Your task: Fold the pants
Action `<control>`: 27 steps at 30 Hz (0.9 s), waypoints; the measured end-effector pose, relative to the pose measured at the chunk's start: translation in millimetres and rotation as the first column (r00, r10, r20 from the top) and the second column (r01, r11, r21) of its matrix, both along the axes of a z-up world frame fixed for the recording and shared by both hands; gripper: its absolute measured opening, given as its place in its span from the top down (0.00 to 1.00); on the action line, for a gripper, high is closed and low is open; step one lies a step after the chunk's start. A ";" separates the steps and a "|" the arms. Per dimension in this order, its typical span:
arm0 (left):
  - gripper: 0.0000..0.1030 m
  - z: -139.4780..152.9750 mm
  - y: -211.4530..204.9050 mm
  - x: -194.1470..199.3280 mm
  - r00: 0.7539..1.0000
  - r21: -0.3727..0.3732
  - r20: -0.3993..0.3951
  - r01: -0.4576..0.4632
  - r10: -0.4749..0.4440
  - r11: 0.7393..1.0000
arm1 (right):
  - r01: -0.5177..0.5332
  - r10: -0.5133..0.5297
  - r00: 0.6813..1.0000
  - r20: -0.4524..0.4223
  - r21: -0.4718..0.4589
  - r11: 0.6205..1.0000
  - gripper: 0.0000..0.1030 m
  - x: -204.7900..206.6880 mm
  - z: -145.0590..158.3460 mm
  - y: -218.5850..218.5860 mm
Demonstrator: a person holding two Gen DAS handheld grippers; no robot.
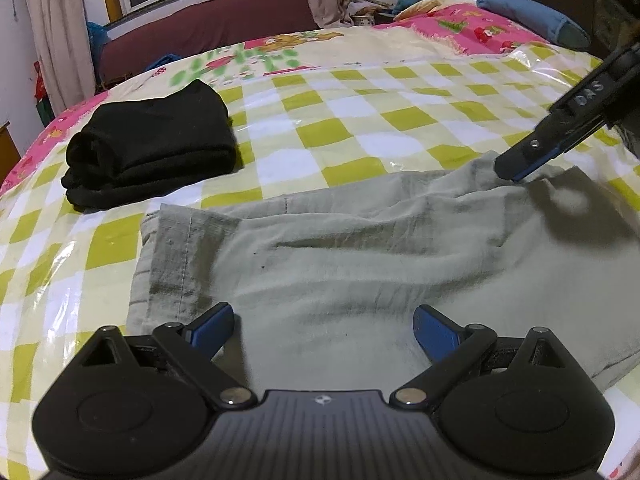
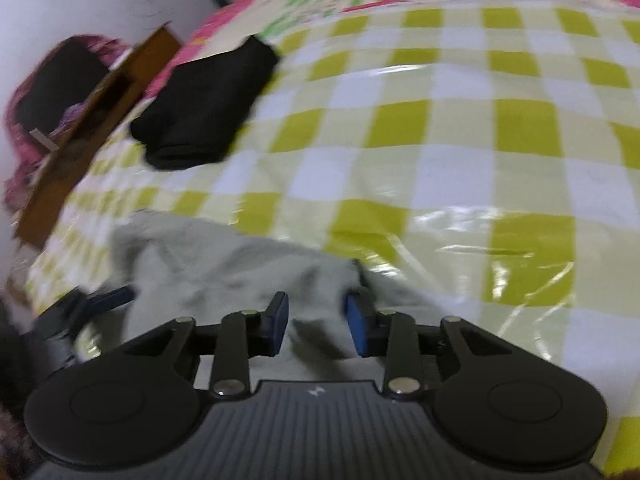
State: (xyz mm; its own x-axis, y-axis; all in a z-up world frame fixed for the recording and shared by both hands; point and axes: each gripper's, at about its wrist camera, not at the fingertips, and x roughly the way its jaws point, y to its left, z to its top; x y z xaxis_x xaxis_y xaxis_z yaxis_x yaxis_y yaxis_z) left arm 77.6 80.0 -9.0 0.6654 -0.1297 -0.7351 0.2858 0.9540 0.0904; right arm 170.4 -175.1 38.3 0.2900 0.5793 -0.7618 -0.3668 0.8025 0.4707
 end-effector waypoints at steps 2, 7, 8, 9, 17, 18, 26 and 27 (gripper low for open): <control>0.00 -1.2 0.2 -0.1 1.000 -0.005 0.001 -0.001 0.001 1.000 | -0.014 0.014 1.000 0.001 -0.002 1.000 0.65 2.5 -2.8 2.5; 0.00 -2.0 -0.7 -0.4 1.000 -0.004 0.003 0.000 0.000 1.000 | 0.015 -0.015 1.000 -0.023 -0.010 1.000 0.65 19.6 -21.1 8.0; 0.00 -2.0 -0.7 -0.4 1.000 -0.006 0.003 -0.001 0.001 1.000 | 0.032 -0.031 0.998 -0.049 0.013 0.999 0.65 23.2 -25.8 6.2; 0.00 -2.0 -0.7 -0.1 1.000 -0.007 0.003 -0.001 0.002 1.000 | 0.064 -0.060 0.995 -0.077 0.048 0.997 0.66 25.8 -28.7 2.5; 0.00 -4.9 -0.8 0.7 1.000 -0.012 0.007 0.000 0.000 1.000 | 0.198 -0.189 0.980 -0.067 0.179 0.964 0.91 37.6 -14.6 -28.2; 0.00 -5.2 -0.3 1.1 1.000 -0.017 0.005 -0.002 0.002 1.000 | 0.166 -0.156 0.985 -0.071 0.169 0.971 0.88 35.4 -12.0 -26.2; 0.00 -5.8 -0.4 0.7 1.000 -0.019 0.010 -0.001 0.002 1.000 | 0.043 -0.042 0.997 -0.070 0.016 0.999 0.69 22.0 -16.7 -9.7; 0.00 -5.8 -0.4 0.7 1.000 -0.019 0.011 -0.001 0.001 1.000 | 0.015 -0.014 0.998 -0.067 0.012 1.000 0.69 18.8 -16.1 -6.9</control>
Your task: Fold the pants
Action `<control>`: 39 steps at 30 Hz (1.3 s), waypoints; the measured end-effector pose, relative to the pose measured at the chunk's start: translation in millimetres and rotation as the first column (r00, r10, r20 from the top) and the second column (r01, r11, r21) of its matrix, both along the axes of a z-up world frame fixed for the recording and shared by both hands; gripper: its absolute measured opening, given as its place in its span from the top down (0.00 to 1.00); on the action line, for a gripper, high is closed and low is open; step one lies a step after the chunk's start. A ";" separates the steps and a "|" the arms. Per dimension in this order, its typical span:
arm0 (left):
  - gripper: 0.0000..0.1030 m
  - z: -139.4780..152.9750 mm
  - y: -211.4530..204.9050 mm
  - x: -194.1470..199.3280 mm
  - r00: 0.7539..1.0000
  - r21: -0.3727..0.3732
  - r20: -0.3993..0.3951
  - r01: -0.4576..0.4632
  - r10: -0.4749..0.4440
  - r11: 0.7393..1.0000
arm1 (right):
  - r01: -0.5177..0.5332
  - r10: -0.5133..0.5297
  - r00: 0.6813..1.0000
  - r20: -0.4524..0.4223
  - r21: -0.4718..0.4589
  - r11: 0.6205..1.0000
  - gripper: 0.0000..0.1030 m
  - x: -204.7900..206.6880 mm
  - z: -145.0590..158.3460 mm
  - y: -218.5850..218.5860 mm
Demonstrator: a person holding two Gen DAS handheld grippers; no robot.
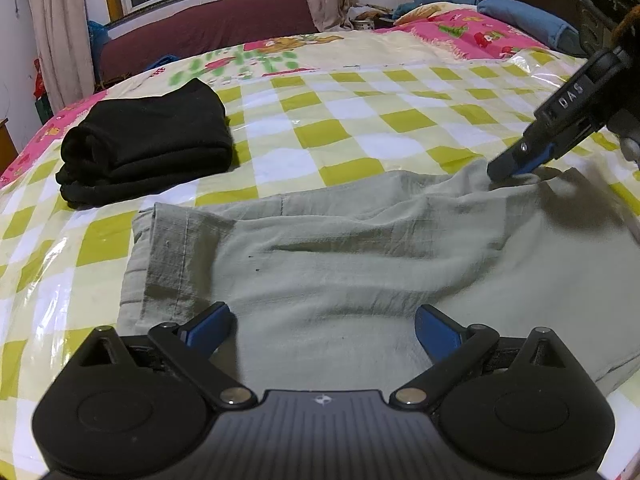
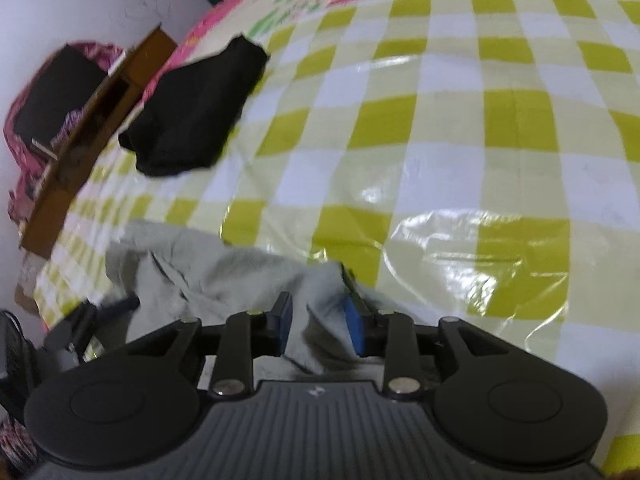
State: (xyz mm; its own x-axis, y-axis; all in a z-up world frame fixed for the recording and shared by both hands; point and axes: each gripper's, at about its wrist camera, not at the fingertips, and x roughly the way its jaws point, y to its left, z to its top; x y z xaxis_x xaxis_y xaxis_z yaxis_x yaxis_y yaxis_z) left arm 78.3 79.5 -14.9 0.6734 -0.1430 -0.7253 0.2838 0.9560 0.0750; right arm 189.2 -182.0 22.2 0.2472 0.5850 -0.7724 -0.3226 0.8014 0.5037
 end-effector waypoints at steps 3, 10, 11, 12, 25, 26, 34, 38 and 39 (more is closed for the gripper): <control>0.00 -0.8 0.0 0.6 1.000 -0.002 0.001 0.002 -0.002 1.000 | -0.079 0.079 0.997 0.010 -0.012 0.997 0.69 -8.5 4.3 9.8; 0.00 -2.3 -1.6 0.8 1.000 0.000 0.007 0.006 -0.006 1.000 | -0.072 0.074 0.997 0.022 -0.074 0.995 0.71 -0.2 -1.7 7.9; 0.00 -2.5 -1.5 0.8 1.000 0.000 0.007 0.006 -0.006 1.000 | -0.062 0.063 0.998 0.013 -0.064 0.996 0.71 3.4 -3.3 5.7; 0.00 -2.4 -1.6 0.5 1.000 0.000 0.007 0.007 -0.007 1.000 | -0.049 0.049 0.999 -0.006 -0.044 0.998 0.71 6.6 -5.9 1.7; 0.00 -3.7 -3.2 0.0 1.000 -0.001 0.014 0.010 -0.010 1.000 | -0.087 0.104 0.990 -0.094 0.174 0.981 0.62 12.8 -12.4 -4.4; 0.00 -3.8 -3.5 -0.1 1.000 -0.001 0.015 0.011 -0.011 1.000 | -0.066 0.086 0.991 -0.107 0.174 0.983 0.62 14.7 -15.8 -5.5; 0.00 -5.2 -4.6 -1.0 1.000 0.003 0.019 0.014 -0.014 1.000 | 0.258 -0.229 0.964 -0.137 0.266 0.929 0.95 24.4 -22.6 -33.7; 0.00 -8.1 -4.6 1.2 1.000 -0.006 0.014 0.020 -0.020 1.000 | 0.353 -0.315 0.933 -0.172 0.287 0.890 0.92 34.1 -34.8 -46.2; 0.00 -8.5 -4.5 1.3 1.000 -0.005 0.012 0.020 -0.020 1.000 | 0.395 -0.352 0.915 -0.199 0.253 0.883 0.91 38.7 -41.4 -50.0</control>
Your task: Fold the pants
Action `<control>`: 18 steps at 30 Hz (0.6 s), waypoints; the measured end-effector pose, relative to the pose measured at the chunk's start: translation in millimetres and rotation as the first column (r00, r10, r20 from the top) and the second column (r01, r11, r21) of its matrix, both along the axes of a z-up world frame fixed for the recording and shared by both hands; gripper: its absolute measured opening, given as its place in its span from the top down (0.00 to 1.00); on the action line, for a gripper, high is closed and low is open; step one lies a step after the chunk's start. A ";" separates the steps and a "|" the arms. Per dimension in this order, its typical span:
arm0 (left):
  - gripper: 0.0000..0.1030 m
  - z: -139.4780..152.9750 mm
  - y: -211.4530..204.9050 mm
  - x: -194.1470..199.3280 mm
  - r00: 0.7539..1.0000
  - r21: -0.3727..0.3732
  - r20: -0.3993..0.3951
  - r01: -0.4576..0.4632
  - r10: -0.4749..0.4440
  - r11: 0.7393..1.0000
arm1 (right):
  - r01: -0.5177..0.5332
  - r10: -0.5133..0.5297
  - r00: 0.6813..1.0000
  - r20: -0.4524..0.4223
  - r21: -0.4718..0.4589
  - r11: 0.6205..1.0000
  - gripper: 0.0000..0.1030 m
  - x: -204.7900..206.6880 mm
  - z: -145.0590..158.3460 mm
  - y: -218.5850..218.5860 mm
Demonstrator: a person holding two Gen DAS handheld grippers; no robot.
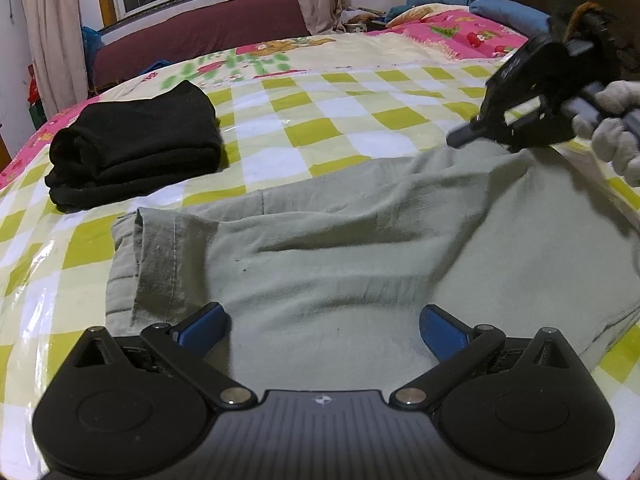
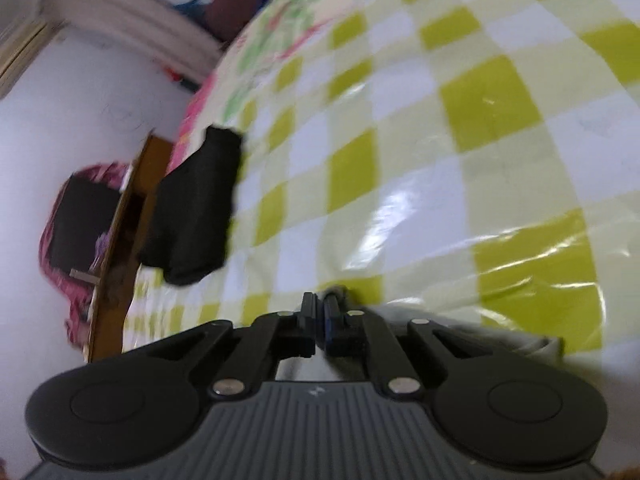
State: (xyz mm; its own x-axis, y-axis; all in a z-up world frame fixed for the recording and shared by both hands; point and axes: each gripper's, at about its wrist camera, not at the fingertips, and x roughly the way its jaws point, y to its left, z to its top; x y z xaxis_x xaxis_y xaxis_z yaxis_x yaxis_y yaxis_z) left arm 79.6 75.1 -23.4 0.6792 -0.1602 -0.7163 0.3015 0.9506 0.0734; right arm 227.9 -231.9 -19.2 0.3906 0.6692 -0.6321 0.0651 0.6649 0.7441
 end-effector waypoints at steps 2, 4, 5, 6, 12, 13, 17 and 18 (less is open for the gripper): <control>0.00 0.4 0.0 -0.5 1.000 0.002 0.001 -0.001 0.001 1.000 | 0.050 -0.050 0.999 0.013 -0.019 0.999 0.91 0.9 1.4 -6.6; 0.00 1.2 -0.1 -1.4 1.000 0.003 0.005 -0.003 0.003 1.000 | 0.082 -0.076 0.994 0.081 -0.073 0.994 0.88 -5.3 19.3 -15.0; 0.00 1.7 -0.2 -1.4 1.000 0.002 0.005 -0.005 0.005 1.000 | 0.087 -0.077 0.991 0.108 -0.094 0.992 0.86 -10.3 27.5 -18.5; 0.00 2.2 -0.1 -1.5 1.000 0.001 0.006 -0.006 0.006 1.000 | 0.097 -0.083 0.987 0.135 -0.104 0.990 0.84 -19.1 36.4 -23.0; 0.00 7.0 -0.9 -4.4 0.999 0.019 0.020 -0.026 0.025 0.999 | -0.037 0.058 0.976 0.209 -0.106 0.994 0.72 -79.8 52.0 -10.7; 0.00 8.4 -0.9 -5.1 0.999 0.026 0.025 -0.032 0.032 0.999 | -0.070 0.088 0.977 0.194 -0.099 0.993 0.72 -86.3 45.1 -3.3; 0.00 16.9 3.2 -5.7 0.996 0.058 0.054 -0.075 0.072 0.995 | -0.112 0.137 0.981 0.139 -0.168 0.979 0.73 -84.6 20.6 26.2; 0.00 17.5 5.3 -3.0 0.995 0.070 0.048 -0.096 0.093 0.993 | -0.091 0.118 0.985 0.129 -0.199 0.976 0.78 -79.6 15.8 30.1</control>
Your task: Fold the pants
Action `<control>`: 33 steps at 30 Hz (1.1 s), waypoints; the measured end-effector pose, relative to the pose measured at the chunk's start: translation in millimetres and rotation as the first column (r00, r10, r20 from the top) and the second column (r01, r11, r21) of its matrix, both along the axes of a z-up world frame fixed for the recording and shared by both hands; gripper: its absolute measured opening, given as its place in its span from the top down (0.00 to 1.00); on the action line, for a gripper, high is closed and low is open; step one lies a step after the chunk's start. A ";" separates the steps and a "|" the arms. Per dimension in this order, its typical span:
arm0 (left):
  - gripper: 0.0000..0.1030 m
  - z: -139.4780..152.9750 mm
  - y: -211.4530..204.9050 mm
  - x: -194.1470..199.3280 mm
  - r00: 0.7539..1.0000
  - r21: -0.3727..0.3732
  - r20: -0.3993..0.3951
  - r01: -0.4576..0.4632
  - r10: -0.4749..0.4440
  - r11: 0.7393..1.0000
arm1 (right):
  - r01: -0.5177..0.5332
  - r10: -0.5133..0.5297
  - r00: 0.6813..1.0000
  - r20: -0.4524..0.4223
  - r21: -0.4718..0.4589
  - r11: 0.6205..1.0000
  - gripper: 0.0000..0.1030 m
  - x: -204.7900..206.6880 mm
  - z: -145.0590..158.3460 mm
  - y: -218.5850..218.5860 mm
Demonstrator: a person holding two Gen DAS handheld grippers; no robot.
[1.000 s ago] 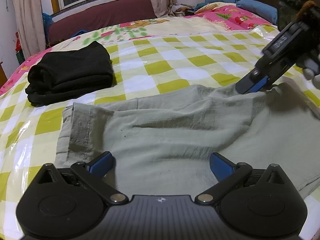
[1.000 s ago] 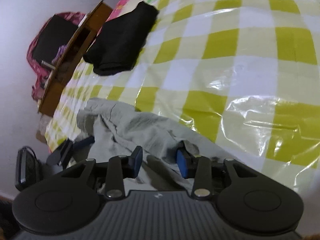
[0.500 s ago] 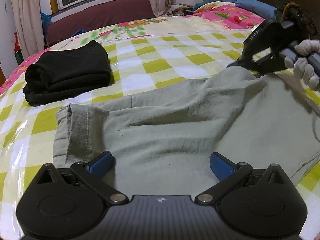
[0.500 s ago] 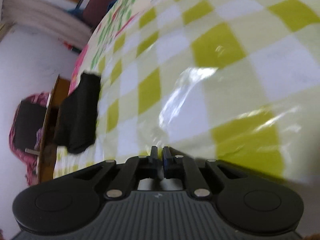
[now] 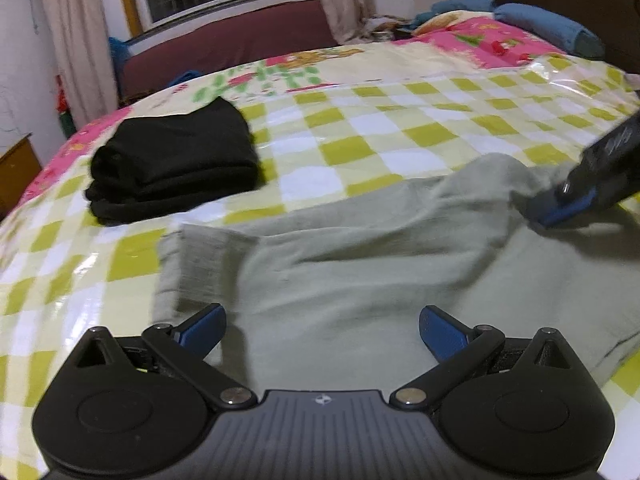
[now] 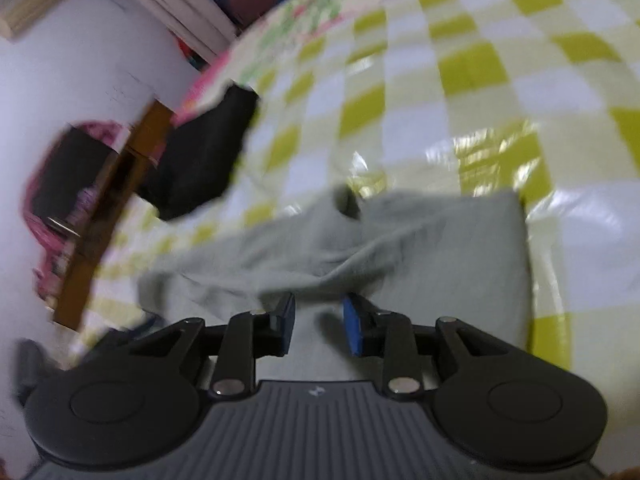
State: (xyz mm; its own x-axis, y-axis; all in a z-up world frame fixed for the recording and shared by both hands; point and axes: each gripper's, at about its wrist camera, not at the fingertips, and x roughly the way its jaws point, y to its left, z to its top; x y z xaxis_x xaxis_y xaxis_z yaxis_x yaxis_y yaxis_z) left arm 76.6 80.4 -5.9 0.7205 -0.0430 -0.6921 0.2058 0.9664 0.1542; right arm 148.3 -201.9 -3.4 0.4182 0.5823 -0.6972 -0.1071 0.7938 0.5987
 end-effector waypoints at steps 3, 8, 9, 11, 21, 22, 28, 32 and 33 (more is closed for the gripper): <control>0.00 -0.3 9.4 7.5 0.997 0.036 -0.019 -0.074 0.075 0.997 | 0.104 -0.104 0.995 -0.006 0.035 0.994 0.78 10.3 -0.3 -3.6; 0.00 5.8 24.0 2.5 0.990 0.129 0.019 -0.144 0.142 0.981 | 0.103 -0.101 0.988 0.120 -0.017 0.995 0.70 -14.6 29.9 1.2; 0.00 6.1 26.9 2.7 0.988 0.140 0.020 -0.156 0.154 0.978 | 0.092 -0.089 0.987 0.136 -0.020 0.996 0.64 -21.4 32.8 2.6; 0.00 5.4 32.8 5.3 0.980 0.156 0.013 -0.199 0.199 0.968 | 0.088 -0.082 0.986 0.142 -0.038 0.995 0.57 -29.0 32.0 6.4; 0.00 3.2 44.9 2.7 0.968 0.160 -0.003 -0.249 0.253 0.955 | 0.079 -0.070 0.993 0.094 -0.100 0.992 0.55 -54.2 19.3 12.4; 0.00 2.2 46.0 3.8 0.965 0.170 -0.017 -0.257 0.263 0.951 | 0.075 -0.063 0.994 0.087 -0.143 0.987 0.57 -52.4 12.9 14.6; 0.00 11.4 52.7 -7.7 0.956 0.196 -0.018 -0.283 0.292 0.939 | 0.166 -0.150 0.979 0.135 -0.116 0.979 0.53 -67.0 26.2 0.6; 0.00 29.8 38.5 -9.8 0.967 0.144 0.047 -0.254 0.250 0.956 | 0.144 -0.128 0.978 0.164 -0.089 0.986 0.53 -70.5 34.4 3.8; 0.00 31.5 32.0 -6.3 0.972 0.146 0.051 -0.234 0.229 0.961 | 0.129 -0.115 0.980 0.162 -0.084 0.988 0.53 -67.0 34.5 8.6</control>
